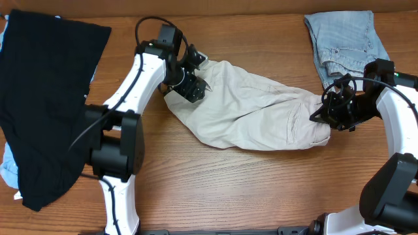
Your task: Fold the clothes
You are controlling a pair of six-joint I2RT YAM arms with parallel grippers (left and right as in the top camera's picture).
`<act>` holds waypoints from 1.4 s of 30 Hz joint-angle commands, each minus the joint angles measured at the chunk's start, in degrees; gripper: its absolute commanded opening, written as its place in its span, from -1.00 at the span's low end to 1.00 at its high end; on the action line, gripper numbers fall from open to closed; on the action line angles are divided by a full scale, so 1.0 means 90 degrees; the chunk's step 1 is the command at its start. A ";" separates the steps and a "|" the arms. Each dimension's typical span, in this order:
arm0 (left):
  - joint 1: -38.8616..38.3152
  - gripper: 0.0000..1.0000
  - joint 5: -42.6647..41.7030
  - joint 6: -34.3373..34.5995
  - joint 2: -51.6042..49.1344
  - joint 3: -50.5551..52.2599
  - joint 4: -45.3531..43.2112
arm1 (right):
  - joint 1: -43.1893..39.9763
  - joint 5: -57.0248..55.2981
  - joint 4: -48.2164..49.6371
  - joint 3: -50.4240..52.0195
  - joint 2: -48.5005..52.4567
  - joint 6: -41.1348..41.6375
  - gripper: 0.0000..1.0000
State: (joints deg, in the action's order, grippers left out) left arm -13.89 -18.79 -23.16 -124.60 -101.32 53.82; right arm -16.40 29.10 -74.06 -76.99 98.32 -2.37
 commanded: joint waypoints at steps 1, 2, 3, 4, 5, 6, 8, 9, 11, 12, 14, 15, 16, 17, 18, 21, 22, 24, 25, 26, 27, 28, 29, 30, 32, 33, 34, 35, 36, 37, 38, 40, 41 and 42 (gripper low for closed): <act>0.0049 0.58 0.0274 -0.0044 -0.0151 -0.0119 -0.0206 | 0.0024 0.0007 0.0041 -0.0109 -0.0044 -0.0100 -0.92; 0.0053 0.40 0.0425 0.0100 -0.0160 -0.0119 -0.0279 | 0.0024 0.0007 0.0058 -0.0109 -0.0044 -0.0097 -0.92; 0.0053 0.11 0.0568 0.0238 -0.0160 -0.0119 -0.0347 | 0.0024 0.0007 0.0078 -0.0109 -0.0044 -0.0097 -0.92; 0.0053 -0.18 0.0714 0.0374 -0.0160 -0.0119 -0.0413 | 0.0024 0.0007 0.0102 -0.0109 -0.0044 -0.0097 -0.92; 0.0051 -0.40 0.0831 0.0503 -0.0160 -0.0119 -0.0483 | 0.0024 0.0010 0.0124 -0.0109 -0.0044 -0.0097 -0.92; 0.0053 -0.59 0.0884 0.0597 -0.0160 -0.0119 -0.0534 | 0.0024 0.0007 0.0146 -0.0109 -0.0044 -0.0097 -0.92; 0.0053 -0.92 0.0988 0.0789 -0.0160 -0.0119 -0.0588 | 0.0024 0.0010 0.0172 -0.0109 -0.0044 -0.0097 -0.92; 0.0053 -0.92 0.1069 0.0967 -0.0158 -0.0119 -0.0607 | 0.0024 0.0010 0.0172 -0.0109 -0.0044 -0.0097 -0.92; 0.0085 -0.92 0.1280 0.1513 -0.0153 -0.0146 -0.0605 | 0.0024 0.0007 0.0170 -0.0109 -0.0044 -0.0097 -0.92; 0.0126 -0.92 0.1331 0.1780 -0.0143 -0.0185 -0.0559 | 0.0024 0.0007 0.0170 -0.0109 -0.0044 -0.0097 -0.92; 0.0265 -0.92 0.1304 0.2232 -0.0124 -0.0316 -0.0372 | 0.0024 0.0007 0.0168 -0.0109 -0.0044 -0.0097 -0.92; 0.0347 -0.92 0.1299 0.2470 -0.0117 -0.0393 -0.0267 | 0.0024 0.0007 0.0168 -0.0109 -0.0044 -0.0097 -0.92; 0.0483 -0.92 0.1292 0.2786 -0.0097 -0.0515 -0.0068 | 0.0024 0.0007 0.0170 -0.0109 -0.0044 -0.0097 -0.92; 0.0614 -0.92 0.1268 0.3009 -0.0083 -0.0629 0.0131 | 0.0022 0.0007 0.0170 -0.0109 -0.0044 -0.0097 -0.92; 0.0755 -0.92 0.1207 0.3198 -0.0058 -0.0726 0.0318 | 0.0022 0.0007 0.0170 -0.0109 -0.0044 -0.0097 -0.92; 0.1175 -0.92 0.0750 0.3485 0.0010 -0.0850 0.0707 | 0.0022 0.0007 0.0189 -0.0109 -0.0044 -0.0097 -0.92; 0.1331 -0.92 0.0447 0.3483 0.0015 -0.0850 0.0809 | 0.0024 0.0007 0.0199 -0.0109 -0.0044 -0.0097 -0.92; 0.1532 -0.92 -0.0015 0.3478 0.0012 -0.0833 0.0986 | 0.0022 0.0007 0.0248 -0.0109 -0.0044 -0.0097 -0.92; 0.1588 -0.91 -0.0153 0.3473 0.0012 -0.0809 0.1047 | 0.0022 0.0007 0.0274 -0.0109 -0.0044 -0.0097 -0.92; 0.1615 -0.84 -0.0240 0.3412 0.0012 -0.0794 0.1107 | 0.0022 0.0007 0.0306 -0.0109 -0.0044 -0.0097 -0.92; 0.1625 -0.73 -0.0277 0.3344 0.0012 -0.0794 0.1190 | 0.0022 0.0010 0.0345 -0.0119 -0.0044 -0.0097 -0.92; 0.1625 -0.60 -0.0274 0.3245 0.0012 -0.0794 0.1273 | 0.0022 0.0010 0.0372 -0.0138 -0.0044 -0.0097 -0.92; 0.1598 -0.46 -0.0270 0.3160 0.0012 -0.0794 0.1333 | 0.0022 0.0012 0.0418 -0.0170 -0.0044 -0.0097 -0.92; 0.1569 -0.24 -0.0270 0.3087 0.0012 -0.0794 0.1367 | 0.0022 0.0010 0.0459 -0.0219 -0.0044 -0.0097 -0.92; 0.1489 0.02 -0.0248 0.3041 0.0012 -0.0794 0.1401 | 0.0022 0.0012 0.0522 -0.0384 -0.0044 -0.0097 -0.92; 0.1450 0.08 -0.0248 0.3033 0.0012 -0.0794 0.1399 | 0.0022 0.0007 0.0532 -0.0505 -0.0044 -0.0097 -0.92; 0.1409 0.10 -0.0255 0.2982 0.0012 -0.0799 0.1387 | 0.0022 0.0005 0.0532 -0.0641 -0.0044 -0.0097 -0.92; 0.1365 0.12 -0.0267 0.2968 0.0017 -0.0814 0.1377 | 0.0022 0.0005 0.0532 -0.0792 -0.0044 -0.0097 -0.93; 0.1314 0.13 -0.0367 0.2839 0.0039 -0.0845 0.1387 | 0.0022 0.0002 0.0532 -0.0945 -0.0044 -0.0097 -0.92; 0.1256 0.16 -0.0503 0.2669 0.0075 -0.0877 0.1401 | 0.0022 0.0002 0.0529 -0.1105 -0.0044 -0.0097 -0.93; 0.1183 0.18 -0.0627 0.2501 0.0114 -0.0911 0.1399 | 0.0022 0.0002 0.0529 -0.1253 -0.0044 -0.0097 -0.93; 0.0998 0.22 -0.0777 0.2212 0.0214 -0.0957 0.1333 | 0.0022 0.0002 0.0539 -0.1525 -0.0044 -0.0095 -0.93; 0.0891 0.26 -0.0797 0.2118 0.0248 -0.0964 0.1268 | 0.0022 0.0005 0.0534 -0.1598 -0.0044 -0.0092 -0.93; 0.0775 0.33 -0.0823 0.2016 0.0255 -0.0964 0.1188 | 0.0022 0.0005 0.0532 -0.1656 -0.0044 -0.0070 -0.93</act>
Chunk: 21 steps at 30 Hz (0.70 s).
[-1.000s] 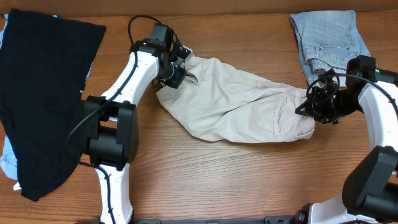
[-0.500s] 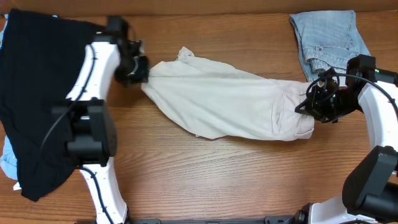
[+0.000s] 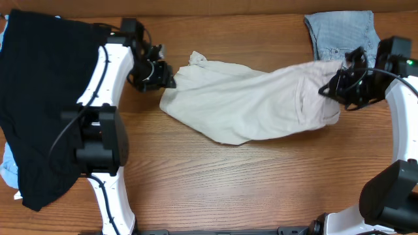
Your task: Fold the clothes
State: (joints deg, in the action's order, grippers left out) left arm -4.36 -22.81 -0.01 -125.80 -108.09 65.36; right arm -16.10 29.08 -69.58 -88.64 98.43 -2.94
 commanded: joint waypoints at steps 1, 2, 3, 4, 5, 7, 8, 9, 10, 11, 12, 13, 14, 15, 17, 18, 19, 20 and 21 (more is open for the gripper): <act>-0.0398 0.41 -0.0432 -0.0673 0.0386 -0.0211 -0.0160 | -0.0012 0.0012 0.0036 -0.0374 -0.0056 -0.0010 -0.93; -0.0508 0.42 -0.0500 -0.0784 0.0352 -0.0202 -0.0240 | -0.0012 0.0012 0.0022 -0.0374 -0.0053 -0.0010 -0.93; -0.0617 0.42 -0.0534 -0.0857 0.0306 -0.0175 -0.0338 | 0.0002 0.0012 -0.0002 -0.0372 -0.0036 -0.0007 -0.93; -0.0741 0.39 -0.0549 -0.0862 0.0253 -0.0134 -0.0476 | 0.0036 0.0010 -0.0019 -0.0369 -0.0024 -0.0010 -0.93; -0.0848 0.29 -0.0563 -0.0857 0.0187 -0.0075 -0.0631 | 0.0070 0.0010 -0.0017 -0.0367 -0.0017 -0.0007 -0.93; -0.1027 -0.17 -0.0573 -0.0855 0.0044 0.0024 -0.0916 | 0.0136 0.0010 0.0012 -0.0367 -0.0017 -0.0007 -0.93; -0.1166 -0.85 -0.0573 -0.0792 -0.0155 0.0075 -0.1146 | 0.0211 0.0010 0.0061 -0.0369 -0.0017 0.0015 -0.92; -0.1219 -0.92 -0.0573 -0.0729 -0.0267 0.0078 -0.1219 | 0.0248 0.0010 0.0083 -0.0367 -0.0017 0.0019 -0.93; -0.1277 -0.92 -0.0576 -0.0622 -0.0403 0.0078 -0.1294 | 0.0291 0.0005 0.0104 -0.0367 -0.0017 0.0044 -0.92; -0.1321 -0.92 -0.0578 -0.0544 -0.0544 0.0078 -0.1345 | 0.0335 -0.0029 0.0151 -0.0367 -0.0017 0.0165 -0.92; -0.1365 -0.92 -0.0595 -0.0491 -0.0670 0.0078 -0.1372 | 0.0381 -0.0046 0.0189 -0.0367 -0.0017 0.0223 -0.92; -0.1399 -0.92 -0.0597 -0.0466 -0.0787 0.0078 -0.1389 | 0.0457 -0.0083 0.0238 -0.0367 -0.0017 0.0294 -0.92; -0.1423 -0.92 -0.0600 -0.0466 -0.0874 0.0078 -0.1389 | 0.0556 -0.0143 0.0282 -0.0367 -0.0017 0.0333 -0.92; -0.1440 -0.92 -0.0597 -0.0469 -0.0945 0.0078 -0.1389 | 0.0687 -0.0299 0.0321 -0.0367 -0.0017 0.0345 -0.92; -0.1474 -0.92 -0.0593 -0.0469 -0.1001 0.0078 -0.1389 | 0.0901 -0.0867 0.0347 -0.0367 -0.0010 0.0670 -0.92; -0.1484 -0.92 -0.0595 -0.0469 -0.1010 0.0078 -0.1392 | 0.0971 -0.1158 0.0342 -0.0367 0.0000 0.0884 -0.92; -0.1498 -0.92 -0.0595 -0.0471 -0.1010 0.0078 -0.1404 | 0.0998 -0.1392 0.0316 -0.0364 0.0017 0.1090 -0.93; -0.1511 -0.92 -0.0595 -0.0469 -0.1010 0.0075 -0.1418 | 0.0996 -0.1523 0.0255 -0.0362 0.0041 0.1290 -0.92; -0.1520 -0.92 -0.0595 -0.0469 -0.1010 0.0075 -0.1430 | 0.0967 -0.1598 0.0170 -0.0357 0.0068 0.1433 -0.92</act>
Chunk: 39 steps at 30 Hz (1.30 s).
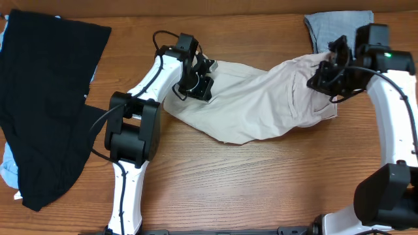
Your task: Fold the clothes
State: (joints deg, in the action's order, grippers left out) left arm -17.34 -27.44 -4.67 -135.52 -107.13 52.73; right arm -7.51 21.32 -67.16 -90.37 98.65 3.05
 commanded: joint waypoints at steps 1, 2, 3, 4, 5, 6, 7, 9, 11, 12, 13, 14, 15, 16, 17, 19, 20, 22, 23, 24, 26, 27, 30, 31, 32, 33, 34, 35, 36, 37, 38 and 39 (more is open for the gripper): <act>-0.0083 -0.92 -0.0080 0.0049 0.0070 -0.0029 -0.0029 | -0.0061 -0.0794 -0.0209 -0.0153 0.0056 0.0903 -0.92; -0.0083 -0.92 -0.0080 0.0049 0.0070 -0.0029 -0.0032 | -0.0148 -0.0855 -0.0277 -0.0102 0.0068 0.1022 -0.92; -0.0090 -0.92 -0.0080 0.0049 0.0070 -0.0029 -0.0034 | -0.0257 -0.0872 -0.0323 -0.0027 0.0068 0.1071 -0.92; -0.0095 -0.92 -0.0080 0.0049 0.0070 -0.0029 -0.0044 | -0.0384 -0.0869 -0.0347 0.0058 0.0068 0.1071 -0.92; -0.0095 -0.92 -0.0080 0.0046 0.0070 -0.0029 -0.0061 | -0.0517 -0.0874 -0.0352 0.0155 0.0078 0.1069 -0.92; -0.0095 -0.92 -0.0080 0.0046 0.0070 -0.0029 -0.0078 | -0.0673 -0.0916 -0.0333 0.0284 0.0090 0.1066 -0.92; -0.0095 -0.92 -0.0078 0.0044 0.0070 -0.0029 -0.0087 | -0.0806 -0.0954 -0.0287 0.0406 0.0100 0.1049 -0.92; -0.0097 -0.92 -0.0078 0.0044 0.0070 -0.0029 -0.0107 | -0.1069 -0.1013 -0.0102 0.0704 0.0148 0.0996 -0.92; -0.0119 -0.92 -0.0078 0.0044 0.0070 -0.0029 -0.0109 | -0.1239 -0.1090 0.0131 0.1015 0.0202 0.0991 -0.74; -0.0131 -0.92 -0.0078 0.0044 0.0070 -0.0029 -0.0107 | -0.1314 -0.1137 0.0253 0.1168 0.0243 0.0988 -0.66; -0.0146 -0.92 -0.0078 0.0044 0.0070 -0.0029 -0.0104 | -0.1365 -0.1156 0.0369 0.1311 0.0291 0.0986 -0.56; -0.0163 -0.92 -0.0075 0.0044 0.0070 -0.0029 -0.0107 | -0.1401 -0.1154 0.0491 0.1450 0.0357 0.0986 -0.45; -0.0177 -0.92 -0.0078 0.0044 0.0070 -0.0029 -0.0109 | -0.1430 -0.1154 0.0614 0.1574 0.0420 0.0986 -0.29; -0.0192 -0.92 -0.0078 0.0041 0.0070 -0.0032 -0.0114 | -0.1430 -0.1183 0.0736 0.1690 0.0486 0.0976 -0.14; -0.0204 -0.92 -0.0075 0.0041 0.0070 -0.0029 -0.0126 | -0.1430 -0.1209 0.0865 0.1802 0.0542 0.0974 0.08; -0.0221 -0.92 -0.0075 0.0041 0.0070 -0.0029 -0.0136 | -0.1430 -0.1277 0.1141 0.2016 0.0614 0.0976 0.64; -0.0233 -0.92 -0.0075 0.0041 0.0070 -0.0029 -0.0136 | -0.1430 -0.1280 0.1275 0.2096 0.0644 0.0976 0.84; -0.0243 -0.92 -0.0075 0.0041 0.0070 -0.0029 -0.0138 | -0.1430 -0.1302 0.1542 0.2225 0.0695 0.0974 1.00; -0.0243 -0.92 -0.0075 0.0041 0.0070 -0.0029 -0.0138 | -0.1430 -0.1324 0.1647 0.2276 0.0724 0.0976 1.00; -0.0245 -0.92 -0.0075 0.0041 0.0070 -0.0029 -0.0138 | -0.1430 -0.1375 0.1753 0.2324 0.0755 0.0976 1.00; -0.0245 -0.92 -0.0075 0.0041 0.0070 -0.0029 -0.0141 | -0.1430 -0.1494 0.1950 0.2412 0.0826 0.0976 1.00; -0.0245 -0.92 -0.0075 0.0041 0.0070 -0.0029 -0.0138 | -0.1430 -0.1562 0.2023 0.2433 0.0862 0.0976 1.00; -0.0245 -0.92 -0.0053 0.0039 0.0070 -0.0029 -0.0155 | -0.1430 -0.1588 0.2217 0.2448 0.0984 0.0974 1.00; -0.0245 -0.92 -0.0049 0.0039 0.0070 -0.0029 -0.0163 | -0.1430 -0.1579 0.2280 0.2463 0.1015 0.0974 0.96; -0.0243 -0.92 -0.0056 0.0041 0.0070 -0.0029 -0.0175 | -0.1430 -0.1557 0.2314 0.2465 0.1047 0.0974 0.88; -0.0243 -0.92 -0.0053 0.0039 0.0070 -0.0029 -0.0182 | -0.1428 -0.1523 0.2331 0.2465 0.1083 0.0974 0.82; -0.0245 -0.92 -0.0056 0.0041 0.0070 -0.0029 -0.0185 | -0.1423 -0.1477 0.2339 0.2465 0.1122 0.0974 0.76; -0.0245 -0.92 -0.0056 0.0041 0.0070 -0.0029 -0.0185 | -0.1423 -0.1450 0.2339 0.2465 0.1175 0.0976 0.70; -0.0243 -0.91 -0.0056 0.0041 0.0070 -0.0029 -0.0182 | -0.1423 -0.1358 0.2346 0.2465 0.1251 0.0974 0.68; -0.0243 -0.92 -0.0053 0.0041 0.0070 -0.0029 -0.0182 | -0.1423 -0.1316 0.2344 0.2465 0.1319 0.0976 0.68; -0.0245 -0.92 -0.0053 0.0039 0.0070 -0.0029 -0.0182 | -0.1423 -0.1256 0.2336 0.2465 0.1430 0.0979 0.65; -0.0250 -0.92 -0.0053 0.0041 0.0070 -0.0029 -0.0182 | -0.1423 -0.1195 0.2339 0.2465 0.1506 0.0981 0.61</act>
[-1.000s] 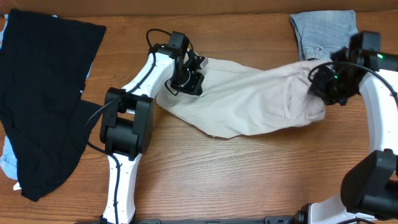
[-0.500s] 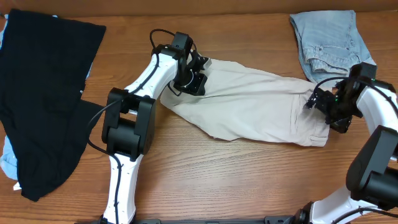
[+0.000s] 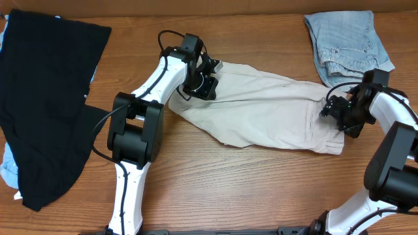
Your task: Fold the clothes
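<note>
Beige trousers (image 3: pixel 268 114) lie stretched flat across the middle of the table, leg ends to the left and waist to the right. My left gripper (image 3: pixel 206 83) sits on the leg end at the upper left and appears shut on the cloth, a small fold of which pokes out past it. At the waist edge my right gripper (image 3: pixel 334 111) is low on the table and appears shut on the fabric. The overhead view does not show the jaws of either gripper clearly.
Folded blue jeans (image 3: pixel 343 39) lie at the back right, just behind the right arm. A large black garment (image 3: pixel 46 98) covers the left side, with a bit of light blue cloth (image 3: pixel 6 171) under it. Bare wood table (image 3: pixel 248 189) runs along the front.
The right gripper came down and forward from beside the jeans, and the waist end it had held up now lies flat. The trousers are drawn out longer and smoother. The left gripper barely shifted.
The trousers first lay bunched with a gripper at each end. Then both arms stood farther apart and back, the cloth pulled out between them. Then the left gripper was back on the leg end and the right held the waist raised. Now the trousers lie flat.
</note>
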You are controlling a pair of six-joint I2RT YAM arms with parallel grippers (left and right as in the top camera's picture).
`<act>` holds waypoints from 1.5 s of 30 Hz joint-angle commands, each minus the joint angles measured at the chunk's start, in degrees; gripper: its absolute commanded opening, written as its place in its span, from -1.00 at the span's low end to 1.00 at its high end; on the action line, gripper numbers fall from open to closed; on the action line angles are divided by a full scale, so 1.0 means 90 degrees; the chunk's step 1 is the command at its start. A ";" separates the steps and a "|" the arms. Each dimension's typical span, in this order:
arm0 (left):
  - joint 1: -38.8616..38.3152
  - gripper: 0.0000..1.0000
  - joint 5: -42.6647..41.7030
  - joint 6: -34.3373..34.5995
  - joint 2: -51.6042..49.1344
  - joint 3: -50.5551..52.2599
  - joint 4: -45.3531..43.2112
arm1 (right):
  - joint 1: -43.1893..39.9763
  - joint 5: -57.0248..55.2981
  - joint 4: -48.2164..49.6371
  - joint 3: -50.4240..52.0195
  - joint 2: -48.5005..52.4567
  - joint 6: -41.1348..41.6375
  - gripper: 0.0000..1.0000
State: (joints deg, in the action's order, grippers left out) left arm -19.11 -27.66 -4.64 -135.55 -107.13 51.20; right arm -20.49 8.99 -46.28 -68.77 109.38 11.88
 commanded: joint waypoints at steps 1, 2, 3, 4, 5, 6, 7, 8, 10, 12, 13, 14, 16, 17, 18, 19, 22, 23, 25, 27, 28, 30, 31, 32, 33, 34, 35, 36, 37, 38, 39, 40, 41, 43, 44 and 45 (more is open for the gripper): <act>-0.0053 -0.92 -0.0029 0.0036 0.0073 -0.0029 -0.0012 | 0.0019 0.0206 0.0019 0.0066 0.0379 0.0022 0.57; -0.0053 -0.91 -0.0029 0.0039 0.0073 -0.0029 -0.0015 | 0.0019 0.0257 0.0022 0.0066 0.0423 0.0017 0.54; -0.0051 -0.92 -0.0027 0.0036 0.0073 -0.0029 -0.0015 | 0.0019 0.0306 0.0029 0.0066 0.0474 0.0019 0.50; -0.0051 -0.92 -0.0024 0.0036 0.0073 -0.0029 -0.0017 | 0.0019 0.0384 0.0044 0.0066 0.0525 0.0019 0.43; -0.0051 -0.92 -0.0024 0.0036 0.0073 -0.0029 -0.0017 | 0.0019 0.0483 0.0066 0.0066 0.0576 0.0017 0.33; -0.0051 -0.92 -0.0022 0.0036 0.0073 -0.0029 -0.0017 | 0.0019 0.0624 0.0070 0.0066 0.0612 0.0017 0.20; -0.0051 -0.92 -0.0022 0.0036 0.0073 -0.0029 -0.0017 | 0.0019 0.0775 0.0085 0.0068 0.0648 0.0017 0.04; -0.0051 -0.91 -0.0022 0.0036 0.0073 -0.0029 -0.0017 | 0.0022 0.0930 0.0095 0.0075 0.0663 0.0017 -0.09; -0.0051 -0.92 -0.0022 0.0036 0.0073 -0.0029 -0.0015 | 0.0024 0.1241 0.0131 0.0095 0.0668 0.0017 -0.32; -0.0051 -0.92 -0.0024 0.0039 0.0073 -0.0029 -0.0012 | 0.0024 0.1387 0.0148 0.0095 0.0668 0.0019 -0.41; -0.0051 -0.92 -0.0024 0.0039 0.0073 -0.0029 -0.0007 | 0.0024 0.1469 0.0163 0.0092 0.0665 0.0019 -0.48; -0.0051 -0.92 -0.0027 0.0039 0.0073 -0.0029 -0.0007 | 0.0024 0.1469 0.0160 0.0085 0.0663 0.0017 -0.56; -0.0061 -0.92 -0.0032 0.0041 0.0073 -0.0029 -0.0005 | -0.0005 0.1469 0.0112 0.0044 0.0636 0.0017 -0.63; -0.0061 -0.92 -0.0034 0.0044 0.0073 -0.0029 -0.0002 | -0.0029 0.1469 0.0046 -0.0012 0.0610 0.0017 -0.70; -0.0058 -0.92 -0.0034 0.0044 0.0073 -0.0029 0.0019 | -0.0068 0.1469 -0.0078 -0.0100 0.0551 0.0015 -0.78; -0.0058 -0.92 -0.0036 0.0044 0.0073 -0.0032 0.0053 | -0.0117 0.1474 -0.0221 -0.0202 0.0469 0.0010 -0.82; -0.0063 -0.92 -0.0058 0.0049 0.0073 -0.0032 0.0216 | -0.0321 0.1734 -0.0767 -0.0605 0.0041 -0.0243 -0.89; -0.0066 -0.92 -0.0058 0.0049 0.0073 -0.0032 0.0274 | -0.0372 0.1802 -0.0935 -0.0721 -0.0070 -0.0299 -0.92; -0.0085 -0.92 -0.0153 0.0070 0.0073 -0.0032 0.0389 | -0.0488 0.1892 -0.1489 -0.1095 -0.0364 -0.0452 -0.92; -0.0104 -0.92 -0.0425 0.0070 0.0073 -0.0032 0.0464 | -0.0537 0.1894 -0.2127 -0.1581 -0.0634 -0.0712 -0.92; -0.0109 -0.92 -0.0500 0.0073 0.0073 -0.0032 0.0476 | -0.0534 0.1892 -0.2278 -0.1707 -0.0695 -0.0772 -0.92; -0.0160 -0.92 -0.0806 0.0143 0.0073 -0.0032 0.0495 | -0.0529 0.1899 -0.2737 -0.2140 -0.0872 -0.0877 -0.92; -0.0187 -0.92 -0.0920 0.0172 0.0073 -0.0032 0.0495 | -0.0498 0.1902 -0.2953 -0.2387 -0.0950 -0.0877 -0.92; -0.0216 -0.92 -0.0996 0.0202 0.0073 -0.0032 0.0495 | -0.0454 0.1919 -0.3162 -0.2647 -0.1018 -0.0877 -0.92; -0.0260 -0.92 -0.1061 0.0233 0.0073 -0.0032 0.0493 | -0.0391 0.1923 -0.3317 -0.2863 -0.1069 -0.0877 -0.92; -0.0301 -0.92 -0.1090 0.0236 0.0073 -0.0032 0.0495 | -0.0313 0.1921 -0.3463 -0.3079 -0.1115 -0.0879 -0.92; -0.0350 -0.92 -0.1098 0.0236 0.0073 -0.0032 0.0495 | -0.0187 0.1919 -0.3614 -0.3317 -0.1154 -0.0877 -0.92; -0.0403 -0.92 -0.1098 0.0233 0.0073 -0.0032 0.0493 | -0.0063 0.1919 -0.3716 -0.3507 -0.1173 -0.0874 -0.92; -0.0457 -0.92 -0.1093 0.0233 0.0073 -0.0032 0.0486 | 0.0153 0.1919 -0.3803 -0.3735 -0.1178 -0.0869 -0.92; -0.0493 -0.92 -0.1093 0.0233 0.0073 -0.0032 0.0469 | 0.0294 0.1916 -0.3808 -0.3835 -0.1178 -0.0865 -0.92; -0.0544 -0.92 -0.1090 0.0233 0.0073 -0.0032 0.0440 | 0.0658 0.1889 -0.3730 -0.3956 -0.1178 -0.0767 -0.92; -0.0573 -0.92 -0.1093 0.0236 0.0073 -0.0032 0.0403 | 0.0916 0.1841 -0.3594 -0.3954 -0.1178 -0.0631 -0.92; -0.0590 -0.92 -0.1090 0.0233 0.0073 -0.0032 0.0379 | 0.1141 0.1756 -0.3485 -0.3946 -0.1173 -0.0493 -0.92; -0.0600 -0.92 -0.1093 0.0236 0.0073 -0.0032 0.0338 | 0.1666 0.1450 -0.3264 -0.3937 -0.1100 -0.0109 -0.92; -0.0600 -0.92 -0.1088 0.0236 0.0073 -0.0032 0.0301 | 0.2176 0.1280 -0.3045 -0.3937 -0.0988 0.0219 -0.92; -0.0600 -0.92 -0.1071 0.0236 0.0073 -0.0032 0.0277 | 0.2441 0.1212 -0.2917 -0.3937 -0.0908 0.0372 -0.92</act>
State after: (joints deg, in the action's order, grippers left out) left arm -24.47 -36.05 -3.11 -135.55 -107.13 54.33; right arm -5.61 22.24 -75.46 -102.78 100.14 8.54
